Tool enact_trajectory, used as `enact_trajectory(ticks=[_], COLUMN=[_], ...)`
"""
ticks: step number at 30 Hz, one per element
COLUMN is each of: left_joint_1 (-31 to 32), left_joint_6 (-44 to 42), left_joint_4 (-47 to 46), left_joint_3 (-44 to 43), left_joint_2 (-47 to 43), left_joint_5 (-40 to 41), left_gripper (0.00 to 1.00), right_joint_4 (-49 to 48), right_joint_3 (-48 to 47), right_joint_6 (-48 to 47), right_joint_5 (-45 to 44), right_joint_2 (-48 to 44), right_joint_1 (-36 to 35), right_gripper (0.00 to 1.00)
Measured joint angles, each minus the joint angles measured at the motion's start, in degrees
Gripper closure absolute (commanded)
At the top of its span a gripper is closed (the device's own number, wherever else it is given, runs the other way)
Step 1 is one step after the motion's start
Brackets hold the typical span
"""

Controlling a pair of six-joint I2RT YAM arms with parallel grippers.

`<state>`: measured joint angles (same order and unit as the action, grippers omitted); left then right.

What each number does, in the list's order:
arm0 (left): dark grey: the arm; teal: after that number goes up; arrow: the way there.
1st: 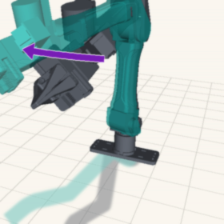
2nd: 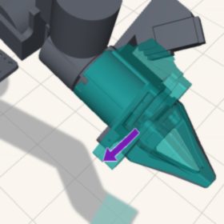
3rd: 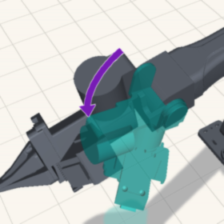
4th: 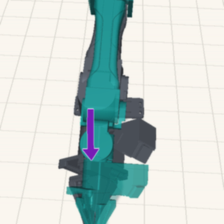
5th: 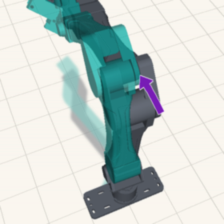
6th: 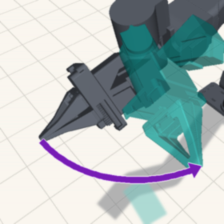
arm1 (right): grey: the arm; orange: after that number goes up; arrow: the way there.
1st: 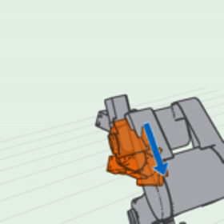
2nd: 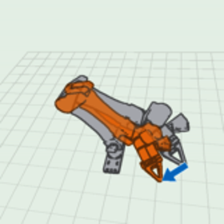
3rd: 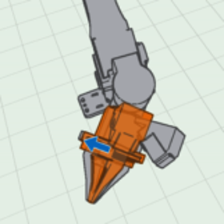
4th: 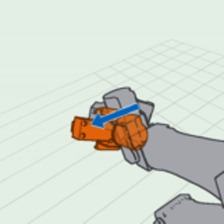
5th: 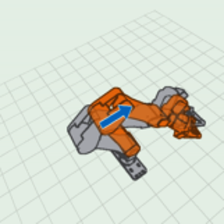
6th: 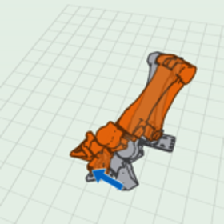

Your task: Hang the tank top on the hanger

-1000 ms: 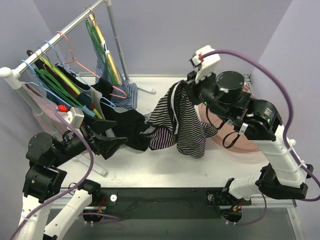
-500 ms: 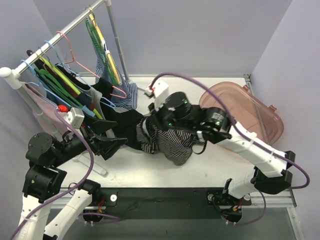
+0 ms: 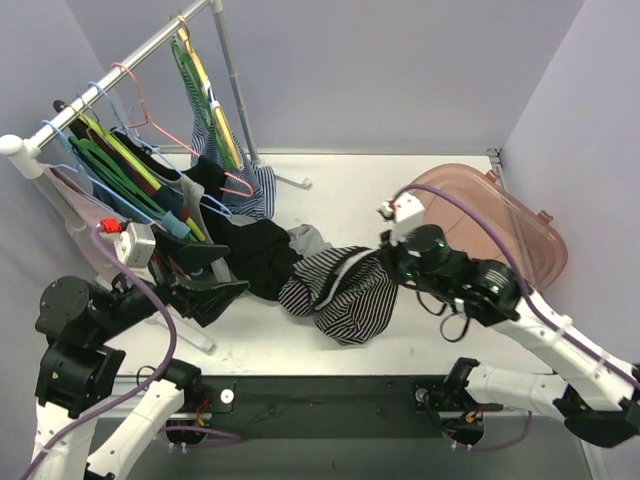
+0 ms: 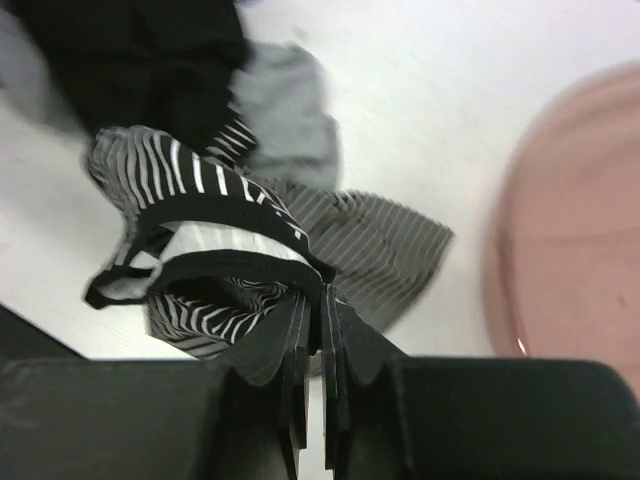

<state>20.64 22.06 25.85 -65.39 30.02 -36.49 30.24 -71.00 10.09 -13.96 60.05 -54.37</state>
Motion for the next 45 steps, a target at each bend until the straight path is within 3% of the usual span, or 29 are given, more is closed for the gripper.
enact_trajectory(ticks=[2,3,5,6,8,9,13,18,23,27,32,41,42,45], left_joint_1=[0.0,0.0,0.0,0.0,0.1,0.3,2.4,10.3,20.0,26.0,29.1,30.3,30.3,30.4], left_joint_6=[0.1,0.2,0.2,0.2,0.4,0.8,2.0,2.0,1.2,1.4,3.5,9.0,9.5,11.4], left_joint_4=[0.4,0.6,1.1,1.1,1.2,1.4,1.8,3.3,5.7,7.0,7.4,5.7,5.2,2.9], left_joint_3=[-0.6,-1.2,-3.0,-3.8,-4.3,-4.3,-3.1,-0.7,1.4,4.0,8.4,16.9,17.6,19.5], left_joint_2=[1.0,1.9,4.5,5.9,8.0,8.7,10.4,11.6,12.6,12.8,12.8,12.3,12.6,14.0], left_joint_5=[-0.6,-1.1,-2.1,-2.7,-3.5,-3.8,-4.5,-1.1,5.9,12.7,20.0,29.0,29.7,32.4], left_gripper=[0.12,0.12,0.12,0.12,0.14,0.14,0.15,0.15,0.15,0.15,0.15,0.15,0.15,0.15], right_joint_4=[2.2,3.3,5.5,6.8,9.1,10.3,11.6,8.0,-5.0,-10.9,-10.3,-7.2,-6.8,-5.9], right_joint_3=[7.0,9.4,15.5,17.6,20.2,20.8,20.2,16.5,18.3,18.8,13.1,11.5,11.6,13.0], right_joint_6=[1.0,1.5,3.2,4.1,6.3,7.4,9.2,9.1,15.5,21.8,26.9,30.4,30.5,30.5], right_joint_5=[-0.1,-0.1,0.1,0.1,-0.2,-0.5,-1.2,6.6,15.9,12.0,3.5,-7.1,-7.8,-9.1], right_joint_2=[-6.7,-9.0,-13.6,-14.6,-15.3,-15.3,-15.5,-12.6,-3.7,7.1,19.5,21.8,21.8,21.8], right_joint_1=[3.2,4.2,6.2,7.1,8.3,8.7,9.0,9.1,6.1,1.4,-0.6,-0.6,-0.6,-0.5], right_gripper=[0.98,0.88,0.80,0.67,0.58,0.48,0.40,0.39,0.38,0.38,0.42,0.51,0.61,0.73])
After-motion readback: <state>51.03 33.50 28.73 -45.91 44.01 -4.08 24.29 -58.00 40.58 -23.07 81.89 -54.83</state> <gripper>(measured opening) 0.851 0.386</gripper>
